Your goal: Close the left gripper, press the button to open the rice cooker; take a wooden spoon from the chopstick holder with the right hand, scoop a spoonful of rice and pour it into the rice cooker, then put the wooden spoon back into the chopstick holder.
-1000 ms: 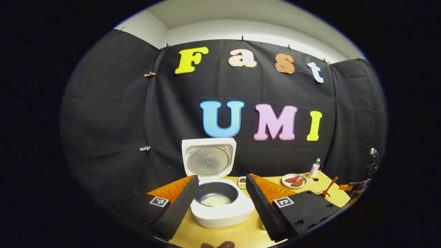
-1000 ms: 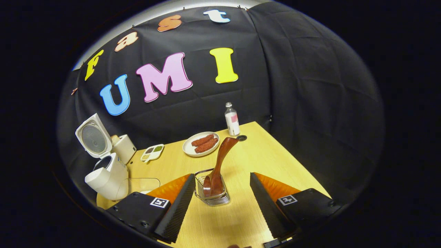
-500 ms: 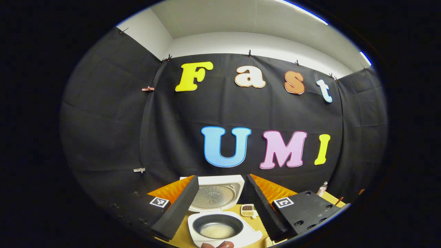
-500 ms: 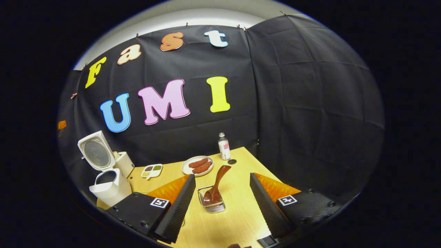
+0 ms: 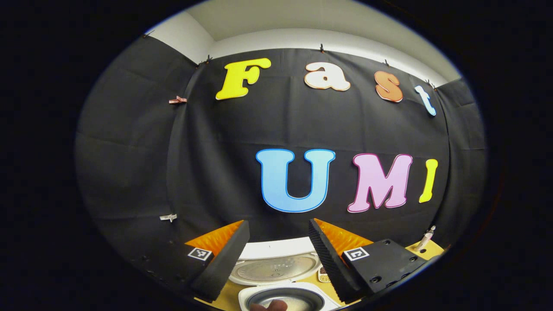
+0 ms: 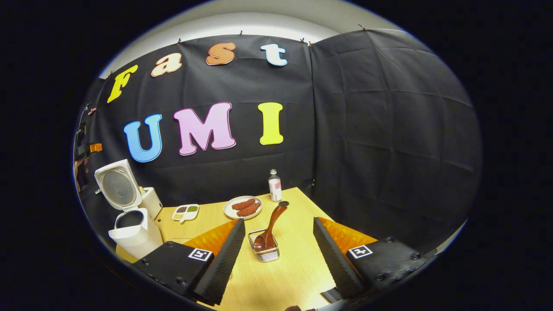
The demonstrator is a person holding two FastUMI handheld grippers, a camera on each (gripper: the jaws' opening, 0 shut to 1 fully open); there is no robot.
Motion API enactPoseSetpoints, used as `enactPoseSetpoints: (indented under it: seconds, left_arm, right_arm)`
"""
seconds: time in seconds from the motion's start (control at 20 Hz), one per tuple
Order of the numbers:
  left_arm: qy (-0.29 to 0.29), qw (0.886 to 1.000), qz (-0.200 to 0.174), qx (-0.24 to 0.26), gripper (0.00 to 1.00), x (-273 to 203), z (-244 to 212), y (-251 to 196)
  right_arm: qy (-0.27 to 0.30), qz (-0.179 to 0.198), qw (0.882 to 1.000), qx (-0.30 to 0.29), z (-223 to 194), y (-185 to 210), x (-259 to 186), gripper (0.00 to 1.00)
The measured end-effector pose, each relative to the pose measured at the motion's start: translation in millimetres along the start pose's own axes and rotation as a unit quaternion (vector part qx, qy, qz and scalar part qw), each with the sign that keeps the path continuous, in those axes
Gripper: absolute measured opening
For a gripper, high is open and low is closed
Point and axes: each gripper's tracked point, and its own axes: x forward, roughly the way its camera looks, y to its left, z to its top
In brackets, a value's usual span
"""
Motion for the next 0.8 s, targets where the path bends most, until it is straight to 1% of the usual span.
enactPoseSetpoints:
  seconds: [0.2, 0.35, 0.45, 0.55, 0.6, 0.65, 0.7, 0.8]
  left_arm:
    - [0.009, 1.0, 0.009, 0.0, 0.95, 49, -16, 2]
    - [0.028, 0.999, 0.02, 0.011, 0.95, 77, -34, 3]
    - [0.049, 0.998, 0.035, 0.023, 0.95, 90, -49, 7]
    - [0.078, 0.996, 0.045, 0.025, 0.95, 93, -69, 10]
    - [0.091, 0.994, 0.05, 0.014, 0.95, 94, -78, 11]
    - [0.082, 0.995, 0.052, 0.007, 0.98, 97, -76, 9]
    - [0.09, 0.995, 0.052, 0.004, 0.99, 92, -76, 7]
    - [0.095, 0.994, 0.056, 0.012, 0.99, 78, -77, 5]
  right_arm:
    - [0.015, -0.015, 1.0, -0.016, -16, 1, -21, 0.98]
    - [0.016, -0.027, 0.999, -0.017, -16, -3, -33, 0.98]
    - [0.017, -0.034, 0.999, -0.017, -18, -6, -38, 0.98]
    - [0.017, -0.039, 0.999, -0.015, -18, -10, -41, 0.98]
    - [0.016, -0.04, 0.999, -0.014, -17, -11, -42, 0.98]
    - [0.015, -0.041, 0.999, -0.014, -17, -12, -42, 0.98]
    - [0.018, -0.041, 0.999, -0.014, -19, -13, -43, 0.98]
    - [0.018, -0.041, 0.999, -0.007, -19, -14, -43, 0.98]
